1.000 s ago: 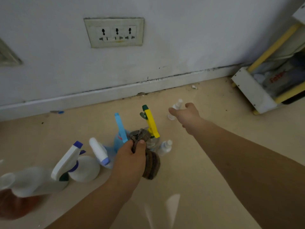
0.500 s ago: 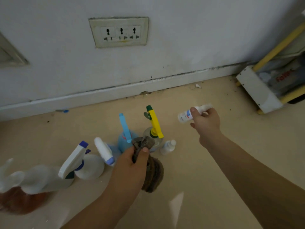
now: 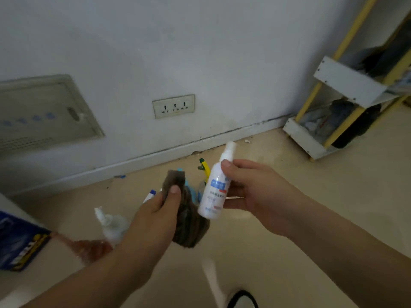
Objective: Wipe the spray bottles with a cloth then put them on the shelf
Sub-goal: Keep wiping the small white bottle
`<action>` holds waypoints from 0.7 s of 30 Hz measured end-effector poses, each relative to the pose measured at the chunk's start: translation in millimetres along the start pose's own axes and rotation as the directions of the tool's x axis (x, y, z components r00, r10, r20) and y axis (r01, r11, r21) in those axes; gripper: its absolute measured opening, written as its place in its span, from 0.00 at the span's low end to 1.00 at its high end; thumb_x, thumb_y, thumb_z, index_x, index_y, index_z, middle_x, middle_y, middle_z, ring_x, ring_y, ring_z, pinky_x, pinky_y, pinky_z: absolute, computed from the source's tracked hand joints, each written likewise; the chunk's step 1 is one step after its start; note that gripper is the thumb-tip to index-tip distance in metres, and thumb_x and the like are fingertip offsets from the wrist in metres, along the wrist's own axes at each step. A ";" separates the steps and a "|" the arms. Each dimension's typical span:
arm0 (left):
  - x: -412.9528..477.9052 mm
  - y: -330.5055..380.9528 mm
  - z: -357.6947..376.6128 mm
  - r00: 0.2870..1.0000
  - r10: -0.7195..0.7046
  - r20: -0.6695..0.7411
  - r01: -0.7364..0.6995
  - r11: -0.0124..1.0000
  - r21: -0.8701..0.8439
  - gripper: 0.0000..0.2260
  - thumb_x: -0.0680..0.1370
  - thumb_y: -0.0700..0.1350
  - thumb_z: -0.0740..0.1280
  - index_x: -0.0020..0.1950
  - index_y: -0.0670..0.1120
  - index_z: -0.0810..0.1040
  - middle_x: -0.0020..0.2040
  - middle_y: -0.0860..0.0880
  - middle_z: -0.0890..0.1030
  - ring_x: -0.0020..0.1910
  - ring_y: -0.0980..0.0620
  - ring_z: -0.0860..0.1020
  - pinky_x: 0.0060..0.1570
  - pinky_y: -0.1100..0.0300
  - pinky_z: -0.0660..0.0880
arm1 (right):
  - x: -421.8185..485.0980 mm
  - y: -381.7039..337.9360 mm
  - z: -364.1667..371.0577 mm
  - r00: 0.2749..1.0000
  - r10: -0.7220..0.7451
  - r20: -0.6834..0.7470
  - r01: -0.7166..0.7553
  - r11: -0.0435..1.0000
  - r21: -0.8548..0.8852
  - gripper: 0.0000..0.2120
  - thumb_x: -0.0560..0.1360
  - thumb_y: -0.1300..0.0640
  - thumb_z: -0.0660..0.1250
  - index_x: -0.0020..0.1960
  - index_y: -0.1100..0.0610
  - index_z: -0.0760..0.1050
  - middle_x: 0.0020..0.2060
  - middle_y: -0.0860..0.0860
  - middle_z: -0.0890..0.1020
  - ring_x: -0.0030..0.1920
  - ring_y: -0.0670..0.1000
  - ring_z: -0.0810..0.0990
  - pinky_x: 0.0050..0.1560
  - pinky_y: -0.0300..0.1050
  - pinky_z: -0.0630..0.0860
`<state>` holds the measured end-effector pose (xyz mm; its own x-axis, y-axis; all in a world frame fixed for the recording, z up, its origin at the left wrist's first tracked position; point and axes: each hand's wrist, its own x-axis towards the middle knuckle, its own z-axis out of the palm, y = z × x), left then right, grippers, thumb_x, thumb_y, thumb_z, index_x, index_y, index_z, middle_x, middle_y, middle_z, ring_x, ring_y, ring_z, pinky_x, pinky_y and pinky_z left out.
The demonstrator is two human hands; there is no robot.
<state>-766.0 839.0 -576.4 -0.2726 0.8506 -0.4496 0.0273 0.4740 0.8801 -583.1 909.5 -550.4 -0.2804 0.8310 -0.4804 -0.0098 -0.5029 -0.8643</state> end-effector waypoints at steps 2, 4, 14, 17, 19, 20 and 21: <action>-31.4 20.9 -22.9 0.998 0.040 0.041 -0.038 0.998 -0.045 0.14 0.83 0.58 0.60 0.49 0.54 0.83 0.43 0.55 0.87 0.49 0.52 0.85 0.50 0.55 0.80 | -33.0 -24.1 29.1 0.995 0.012 0.102 -0.002 0.996 -0.091 0.13 0.83 0.52 0.68 0.60 0.60 0.83 0.52 0.58 0.87 0.52 0.58 0.87 0.53 0.54 0.85; -60.9 36.7 -43.4 0.989 0.091 0.113 -0.084 0.994 -0.067 0.16 0.83 0.59 0.59 0.55 0.54 0.84 0.47 0.53 0.88 0.49 0.51 0.86 0.52 0.51 0.81 | -62.2 -43.5 59.9 0.985 0.009 0.171 0.018 0.988 -0.155 0.13 0.83 0.52 0.68 0.60 0.60 0.83 0.52 0.58 0.88 0.52 0.58 0.87 0.52 0.53 0.85; -115.0 36.5 -93.0 0.989 0.130 0.065 -0.109 0.961 -0.256 0.17 0.85 0.59 0.56 0.63 0.57 0.81 0.54 0.53 0.87 0.54 0.51 0.86 0.61 0.46 0.79 | -108.1 -55.1 151.4 0.986 -0.061 0.158 0.109 0.942 -0.317 0.14 0.79 0.46 0.73 0.55 0.55 0.84 0.42 0.50 0.87 0.34 0.50 0.85 0.33 0.44 0.81; -114.9 31.8 -96.4 0.992 0.124 0.026 -0.113 0.962 -0.248 0.14 0.84 0.58 0.58 0.59 0.58 0.83 0.51 0.55 0.87 0.52 0.53 0.86 0.62 0.47 0.79 | -106.4 -40.7 156.8 0.989 -0.066 0.130 0.103 0.948 -0.300 0.14 0.80 0.43 0.70 0.56 0.52 0.84 0.46 0.51 0.89 0.39 0.51 0.88 0.37 0.48 0.84; -114.6 31.7 -101.9 0.991 0.133 -0.002 -0.130 0.966 -0.225 0.12 0.84 0.56 0.60 0.56 0.58 0.83 0.48 0.57 0.87 0.48 0.57 0.86 0.55 0.53 0.80 | -105.1 -33.8 157.4 0.989 -0.053 0.138 0.089 0.960 -0.265 0.15 0.80 0.43 0.69 0.57 0.52 0.84 0.50 0.54 0.88 0.43 0.53 0.88 0.42 0.56 0.87; -114.4 30.2 -105.2 0.991 0.131 -0.012 -0.130 0.966 -0.225 0.12 0.84 0.55 0.60 0.55 0.58 0.83 0.46 0.58 0.87 0.46 0.58 0.86 0.51 0.56 0.80 | -103.4 -30.9 157.2 0.987 -0.043 0.155 0.082 0.963 -0.255 0.15 0.81 0.43 0.68 0.57 0.53 0.84 0.51 0.56 0.88 0.44 0.55 0.87 0.46 0.60 0.87; -113.9 28.4 -108.2 0.992 0.124 -0.016 -0.125 0.965 -0.232 0.12 0.84 0.55 0.60 0.53 0.58 0.84 0.46 0.58 0.87 0.46 0.58 0.86 0.49 0.57 0.79 | -101.1 -28.8 157.0 0.984 -0.028 0.174 0.072 0.966 -0.248 0.16 0.81 0.43 0.67 0.57 0.54 0.84 0.52 0.58 0.87 0.45 0.57 0.87 0.49 0.63 0.86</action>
<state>-838.2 730.9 -483.7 -0.2821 0.8993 -0.3342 -0.1626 0.2985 0.9405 -705.2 802.7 -453.5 -0.4426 0.7911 -0.4223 0.2089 -0.3670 -0.9065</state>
